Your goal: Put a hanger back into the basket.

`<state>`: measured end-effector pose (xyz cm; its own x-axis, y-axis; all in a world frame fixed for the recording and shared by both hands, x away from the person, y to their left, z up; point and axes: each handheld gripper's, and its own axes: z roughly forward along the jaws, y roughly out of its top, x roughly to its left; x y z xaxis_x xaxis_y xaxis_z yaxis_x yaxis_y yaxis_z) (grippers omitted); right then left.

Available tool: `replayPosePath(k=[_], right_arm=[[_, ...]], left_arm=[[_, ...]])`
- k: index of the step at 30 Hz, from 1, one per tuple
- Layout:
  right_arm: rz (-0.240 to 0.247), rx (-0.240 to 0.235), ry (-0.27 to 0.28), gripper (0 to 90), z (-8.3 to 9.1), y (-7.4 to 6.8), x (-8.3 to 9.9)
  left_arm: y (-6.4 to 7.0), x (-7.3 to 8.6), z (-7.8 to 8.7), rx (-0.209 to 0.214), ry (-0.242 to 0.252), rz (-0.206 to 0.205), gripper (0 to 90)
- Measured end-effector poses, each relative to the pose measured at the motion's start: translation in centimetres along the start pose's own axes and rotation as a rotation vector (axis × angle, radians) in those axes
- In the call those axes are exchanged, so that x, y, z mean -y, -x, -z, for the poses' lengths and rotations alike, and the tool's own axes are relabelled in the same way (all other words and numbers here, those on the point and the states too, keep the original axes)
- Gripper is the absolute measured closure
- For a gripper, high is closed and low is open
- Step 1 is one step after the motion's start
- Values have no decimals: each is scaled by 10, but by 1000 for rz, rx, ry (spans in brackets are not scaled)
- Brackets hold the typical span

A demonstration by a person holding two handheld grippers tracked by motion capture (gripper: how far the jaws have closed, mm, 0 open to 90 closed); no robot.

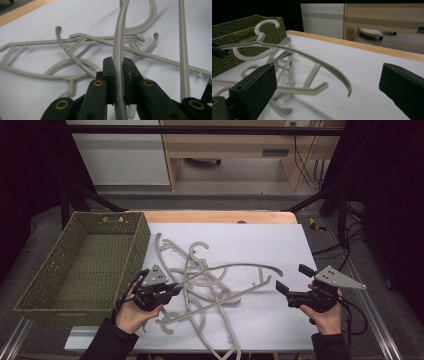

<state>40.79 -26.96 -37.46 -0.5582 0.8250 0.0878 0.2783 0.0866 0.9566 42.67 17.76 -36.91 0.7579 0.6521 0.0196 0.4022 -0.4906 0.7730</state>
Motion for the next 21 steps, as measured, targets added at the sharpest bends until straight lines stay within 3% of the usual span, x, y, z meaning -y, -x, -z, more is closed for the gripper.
replayPosePath(k=[21], right_arm=[[-1,5,-8,9,-3,0,2]], left_arm=[[-39,1,57,-135,111,85,815]])
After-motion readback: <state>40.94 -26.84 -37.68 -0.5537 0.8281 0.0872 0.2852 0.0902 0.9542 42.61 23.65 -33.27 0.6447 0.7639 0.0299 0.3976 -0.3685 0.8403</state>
